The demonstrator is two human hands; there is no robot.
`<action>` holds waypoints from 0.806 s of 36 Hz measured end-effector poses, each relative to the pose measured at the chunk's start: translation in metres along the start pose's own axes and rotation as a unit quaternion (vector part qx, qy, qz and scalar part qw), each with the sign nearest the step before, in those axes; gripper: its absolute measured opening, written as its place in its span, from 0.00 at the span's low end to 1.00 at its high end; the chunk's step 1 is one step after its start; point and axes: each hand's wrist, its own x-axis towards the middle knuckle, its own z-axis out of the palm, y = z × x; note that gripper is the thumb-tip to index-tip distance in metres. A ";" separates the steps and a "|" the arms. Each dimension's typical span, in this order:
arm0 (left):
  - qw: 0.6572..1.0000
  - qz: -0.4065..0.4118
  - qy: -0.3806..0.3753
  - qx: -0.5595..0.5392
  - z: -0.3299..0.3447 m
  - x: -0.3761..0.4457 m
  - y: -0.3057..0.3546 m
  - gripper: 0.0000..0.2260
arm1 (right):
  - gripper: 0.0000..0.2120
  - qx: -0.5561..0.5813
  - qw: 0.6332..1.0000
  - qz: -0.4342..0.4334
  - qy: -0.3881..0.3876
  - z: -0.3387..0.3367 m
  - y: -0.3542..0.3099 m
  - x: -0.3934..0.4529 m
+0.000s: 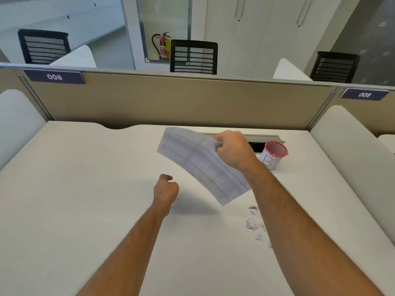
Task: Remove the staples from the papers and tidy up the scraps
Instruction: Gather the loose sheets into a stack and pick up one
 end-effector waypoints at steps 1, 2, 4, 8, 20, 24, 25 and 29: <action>1.000 -0.007 -0.002 0.007 -0.001 -0.001 -0.002 0.15 | 0.15 -0.034 0.999 0.001 -0.005 0.000 -0.006 0.001; 1.000 -0.013 -0.003 0.013 -0.001 -0.004 -0.001 0.16 | 0.14 -0.065 0.998 0.002 -0.013 0.001 -0.011 0.001; 1.000 -0.016 0.003 0.023 -0.002 -0.007 -0.003 0.18 | 0.11 -0.122 0.992 0.006 -0.037 0.007 -0.019 0.001; 0.999 -0.006 0.010 0.036 0.000 -0.007 -0.004 0.19 | 0.08 -0.167 0.985 0.004 -0.052 0.021 -0.024 -0.003; 1.000 -0.010 -0.003 0.005 -0.001 -0.006 -0.010 0.21 | 0.07 -0.168 0.983 0.014 -0.072 0.037 -0.018 -0.005; 1.000 -0.009 -0.014 -0.016 0.000 -0.006 -0.007 0.19 | 0.07 -0.141 0.989 0.023 -0.045 0.032 -0.016 -0.006; 1.000 -0.005 -0.016 -0.021 0.000 -0.007 -0.004 0.19 | 0.09 -0.124 0.991 0.031 -0.038 0.030 -0.015 -0.005; 0.998 -0.007 -0.029 -0.064 -0.001 -0.003 0.006 0.29 | 0.10 -0.010 0.997 0.066 -0.025 0.018 -0.008 0.000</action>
